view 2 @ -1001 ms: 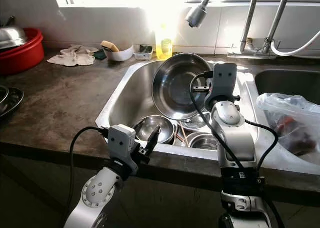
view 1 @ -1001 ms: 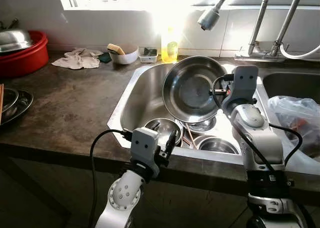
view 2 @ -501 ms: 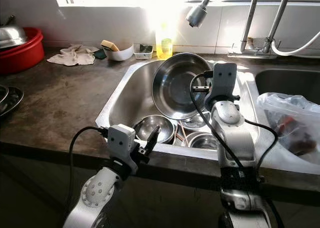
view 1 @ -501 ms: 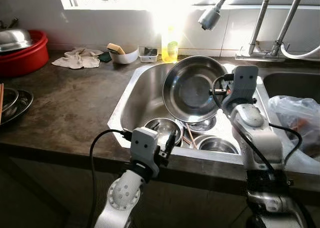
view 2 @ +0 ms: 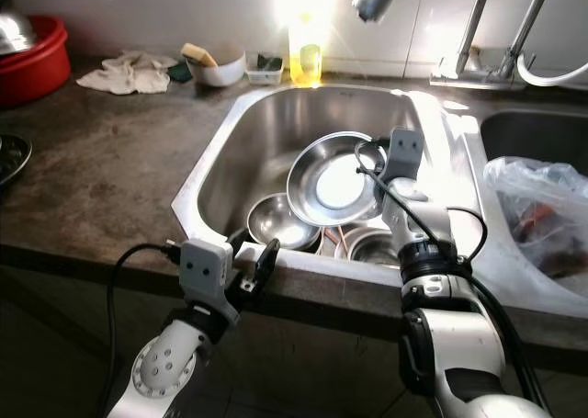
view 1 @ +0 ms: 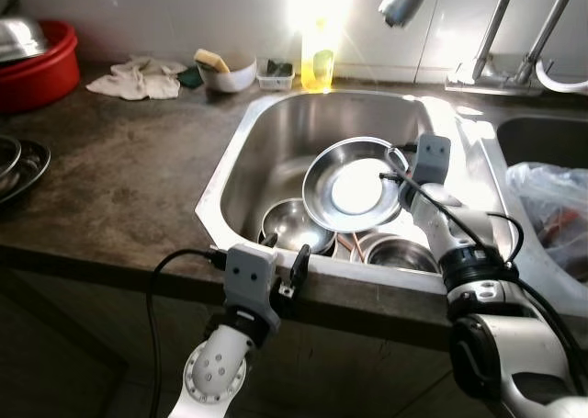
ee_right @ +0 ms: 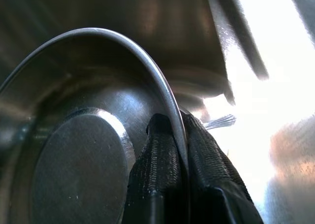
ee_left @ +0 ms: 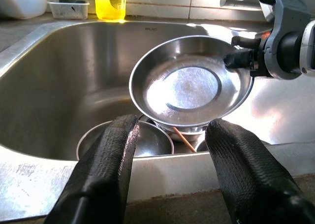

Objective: Kitchen organization

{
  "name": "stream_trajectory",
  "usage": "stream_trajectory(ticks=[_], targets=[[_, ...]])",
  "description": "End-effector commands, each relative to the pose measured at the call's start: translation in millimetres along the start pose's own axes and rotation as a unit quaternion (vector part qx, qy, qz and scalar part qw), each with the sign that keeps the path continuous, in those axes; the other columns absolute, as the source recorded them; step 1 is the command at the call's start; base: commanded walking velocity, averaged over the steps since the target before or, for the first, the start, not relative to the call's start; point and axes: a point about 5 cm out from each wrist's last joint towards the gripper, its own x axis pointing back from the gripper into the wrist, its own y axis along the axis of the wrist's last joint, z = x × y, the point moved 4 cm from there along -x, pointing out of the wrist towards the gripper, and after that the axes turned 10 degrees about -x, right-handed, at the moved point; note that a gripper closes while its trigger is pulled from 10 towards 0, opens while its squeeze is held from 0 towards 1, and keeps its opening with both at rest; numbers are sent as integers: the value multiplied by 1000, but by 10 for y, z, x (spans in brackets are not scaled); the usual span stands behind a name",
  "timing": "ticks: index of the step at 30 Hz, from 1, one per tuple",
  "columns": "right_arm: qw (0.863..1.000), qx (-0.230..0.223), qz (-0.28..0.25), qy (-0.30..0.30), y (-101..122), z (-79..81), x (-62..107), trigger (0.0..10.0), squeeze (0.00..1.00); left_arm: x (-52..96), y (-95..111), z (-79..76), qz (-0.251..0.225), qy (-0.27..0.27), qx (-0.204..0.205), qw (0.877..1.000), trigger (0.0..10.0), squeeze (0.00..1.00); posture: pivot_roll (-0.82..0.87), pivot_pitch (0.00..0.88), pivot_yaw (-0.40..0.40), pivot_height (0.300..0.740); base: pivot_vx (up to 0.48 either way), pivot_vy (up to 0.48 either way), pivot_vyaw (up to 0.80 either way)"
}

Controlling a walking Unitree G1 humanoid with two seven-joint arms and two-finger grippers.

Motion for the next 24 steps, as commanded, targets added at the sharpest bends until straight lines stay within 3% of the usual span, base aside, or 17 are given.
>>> stream_trajectory(ticks=[1,5,6,7,17,18,19,20,21,24], targets=[[1000,-1,-1,4,30,51,-8,10000,0,10,20,3,1,3,-6,1000,10000,0,88,174,-43,740,0,0,0],[1000,-1,4,1,9,48,-21,10000,0,19,15,5,3,3,-5,1000,10000,0,88,176,-44,740,0,0,0],[1000,-3,7,2,0,48,-37,10000,576,19,12,4,4,3,-5,1000,10000,0,89,176,-44,740,0,0,0],[1000,-3,7,2,-1,49,-41,10000,1000,19,11,3,4,3,-5,1000,10000,0,89,176,-44,740,0,0,0],[1000,-4,-3,9,2,89,-35,10000,1000,0,7,15,4,5,-6,1000,10000,0,87,167,-41,740,0,0,0],[1000,3,-23,13,59,106,-21,10000,855,-5,6,20,4,5,-5,1000,10000,0,87,162,-41,740,0,0,0],[999,11,-36,16,99,118,-6,10000,208,-8,5,23,4,6,-5,1000,10000,0,87,162,-41,740,0,0,0],[999,17,-45,18,125,127,4,10000,208,-11,3,26,4,6,-5,1000,10000,0,86,161,-41,740,0,0,0],[997,16,-64,28,177,156,39,10000,0,-17,-1,33,5,8,-4,1000,10000,0,84,155,-40,740,0,0,0],[991,42,-119,54,303,225,186,10000,0,-34,-7,47,6,11,-2,1000,10000,0,84,147,-39,740,0,0,0]])
